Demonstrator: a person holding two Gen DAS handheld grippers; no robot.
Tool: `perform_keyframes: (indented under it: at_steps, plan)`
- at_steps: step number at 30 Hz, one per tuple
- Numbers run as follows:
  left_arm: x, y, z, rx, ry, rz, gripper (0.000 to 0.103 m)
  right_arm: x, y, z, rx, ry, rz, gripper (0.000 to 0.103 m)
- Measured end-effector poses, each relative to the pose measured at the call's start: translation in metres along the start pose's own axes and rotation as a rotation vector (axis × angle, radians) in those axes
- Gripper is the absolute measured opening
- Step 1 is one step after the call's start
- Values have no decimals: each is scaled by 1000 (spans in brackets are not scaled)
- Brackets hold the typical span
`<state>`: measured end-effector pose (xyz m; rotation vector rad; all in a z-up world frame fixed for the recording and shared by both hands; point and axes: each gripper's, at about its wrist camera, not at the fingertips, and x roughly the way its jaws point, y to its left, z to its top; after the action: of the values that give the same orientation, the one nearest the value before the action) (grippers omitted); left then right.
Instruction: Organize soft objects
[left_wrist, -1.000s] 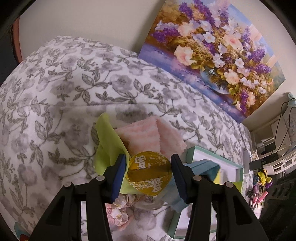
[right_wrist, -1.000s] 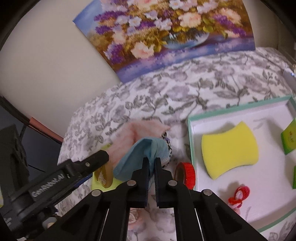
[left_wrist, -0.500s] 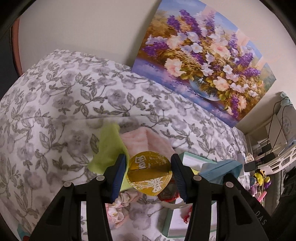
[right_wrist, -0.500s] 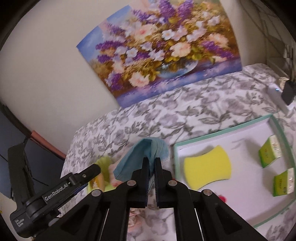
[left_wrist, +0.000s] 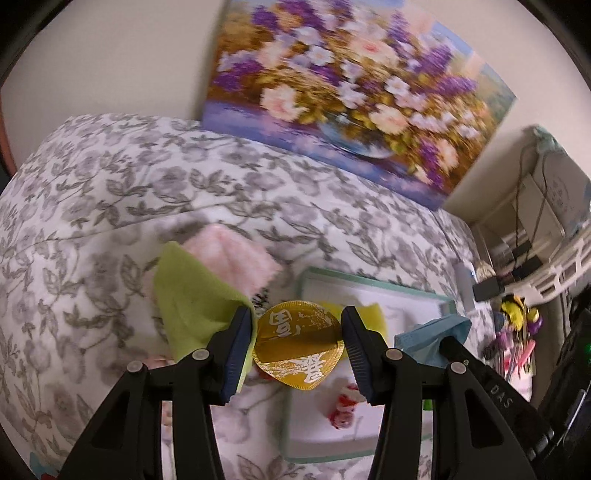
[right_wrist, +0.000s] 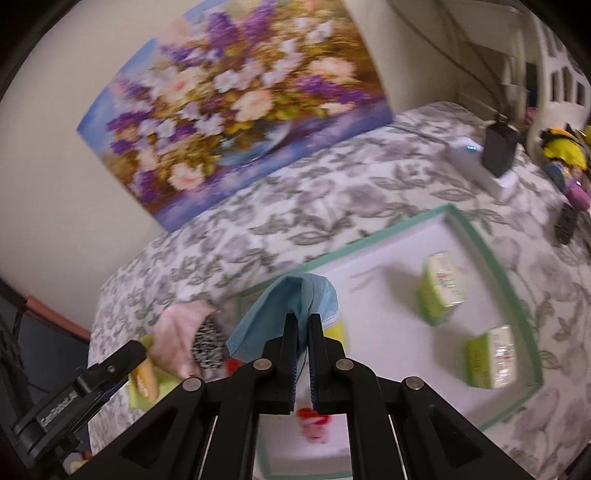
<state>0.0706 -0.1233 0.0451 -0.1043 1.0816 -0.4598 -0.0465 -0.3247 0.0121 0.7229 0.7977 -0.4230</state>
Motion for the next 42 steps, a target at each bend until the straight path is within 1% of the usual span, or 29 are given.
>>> perform_keyframes:
  at_steps: [5, 8, 10, 14, 22, 25, 28, 31, 35, 37, 39, 42]
  plan:
    - [2, -23, -7, 47, 11, -26, 51, -10, -29, 6, 26, -20, -59, 5]
    - [-1, -29, -7, 56, 6, -44, 51, -16, -41, 7, 39, -24, -72, 5]
    - [-5, -28, -6, 56, -7, -42, 51, -20, -48, 8, 48, -29, -77, 5]
    - [-14, -16, -2, 20, -36, -37, 51, -25, -53, 8, 59, -36, -68, 5]
    - [-40, 17, 9, -52, -105, -51, 52, -23, -42, 6, 25, -28, -56, 5]
    - [-45, 29, 12, -63, -114, -31, 52, -20, -38, 5, 13, -19, -51, 5]
    - [-34, 48, 13, -93, -71, 13, 52, -14, -33, 3, -2, 0, -50, 5]
    - [-17, 70, 12, -146, -1, 67, 52, -6, -27, 0, -18, 28, -50, 5]
    - [8, 95, 8, -187, 70, 160, 52, 3, -16, -5, -44, 55, -49, 5]
    - [17, 106, 5, -212, 98, 182, 52, 6, -11, -6, -53, 61, -48, 5]
    - [23, 115, 2, -234, 133, 183, 52, 9, -6, -9, -64, 68, -46, 5]
    - [30, 124, 0, -241, 167, 210, 52, 14, 0, -12, -73, 81, -43, 5]
